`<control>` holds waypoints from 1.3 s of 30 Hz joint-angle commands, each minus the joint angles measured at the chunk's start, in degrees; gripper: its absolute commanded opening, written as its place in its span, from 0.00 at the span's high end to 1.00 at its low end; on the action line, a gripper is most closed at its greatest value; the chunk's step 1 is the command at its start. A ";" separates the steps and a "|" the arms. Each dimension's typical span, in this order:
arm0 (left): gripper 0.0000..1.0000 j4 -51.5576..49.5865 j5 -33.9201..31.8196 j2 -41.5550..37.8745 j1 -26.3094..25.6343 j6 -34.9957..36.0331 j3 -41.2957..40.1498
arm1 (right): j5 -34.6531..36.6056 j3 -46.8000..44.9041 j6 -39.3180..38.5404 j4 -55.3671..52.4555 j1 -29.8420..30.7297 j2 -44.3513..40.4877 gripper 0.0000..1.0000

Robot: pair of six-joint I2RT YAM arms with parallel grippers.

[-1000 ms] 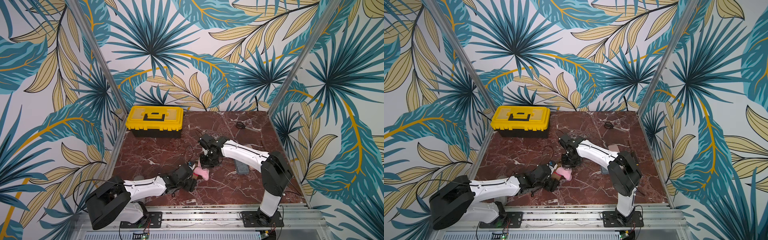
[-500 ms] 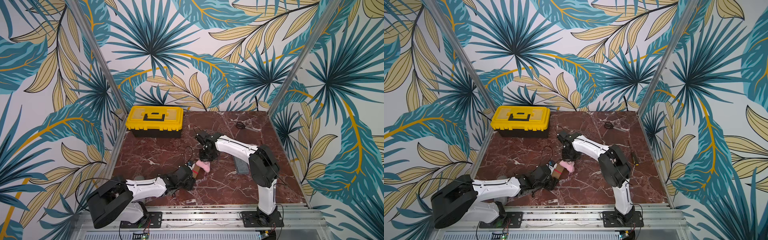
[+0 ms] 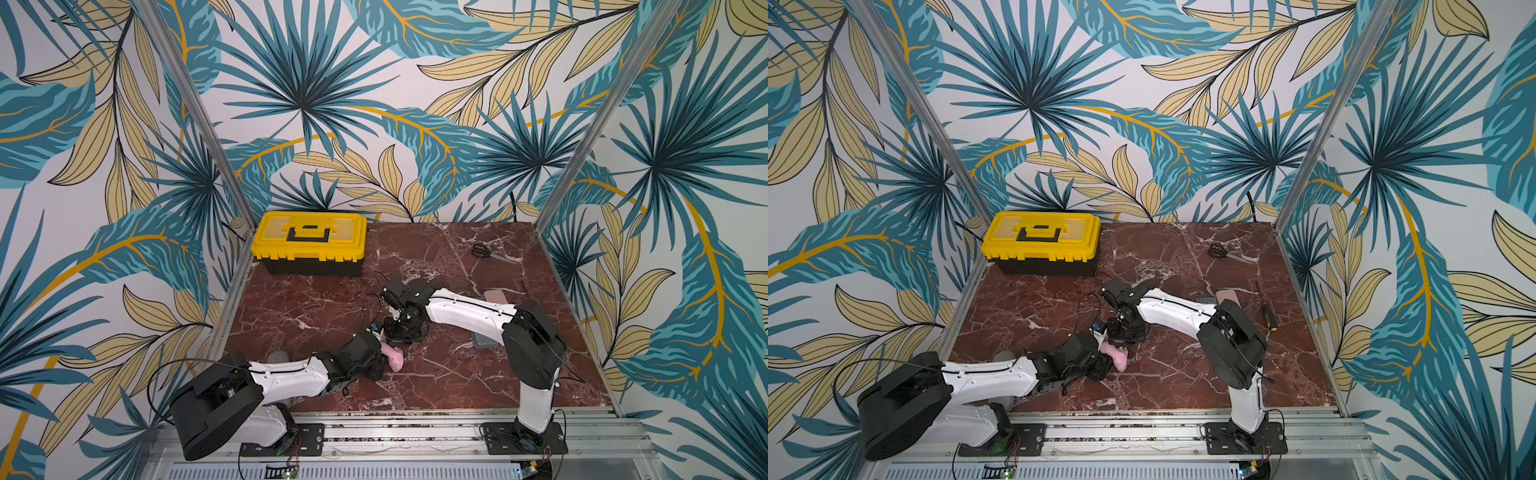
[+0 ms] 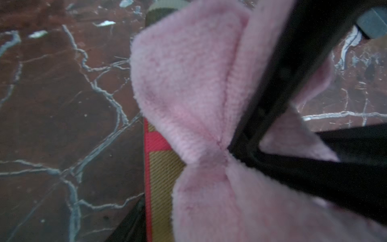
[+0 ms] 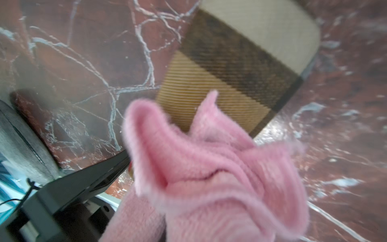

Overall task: Wipe the eyeglass case
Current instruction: Wipe the dirt from the eyeglass case, then adjust the cleaning item at the center of the board.

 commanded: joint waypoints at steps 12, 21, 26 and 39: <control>0.63 -5.01 -2.61 -5.53 -0.74 -1.80 -1.93 | 40.44 9.07 -19.63 -19.76 -8.63 1.35 1.00; 0.64 -8.67 -5.40 -11.46 -0.49 -2.76 -1.66 | 35.54 2.33 -23.48 -21.35 -2.49 1.65 0.72; 0.64 -9.81 -5.16 -11.47 -0.47 -2.91 -1.35 | 32.68 4.00 -23.31 -21.72 -2.46 -4.01 0.47; 0.64 -6.50 -3.63 -7.27 -0.48 -2.59 -1.66 | 27.83 -7.75 -27.51 -17.46 -2.12 -11.57 0.27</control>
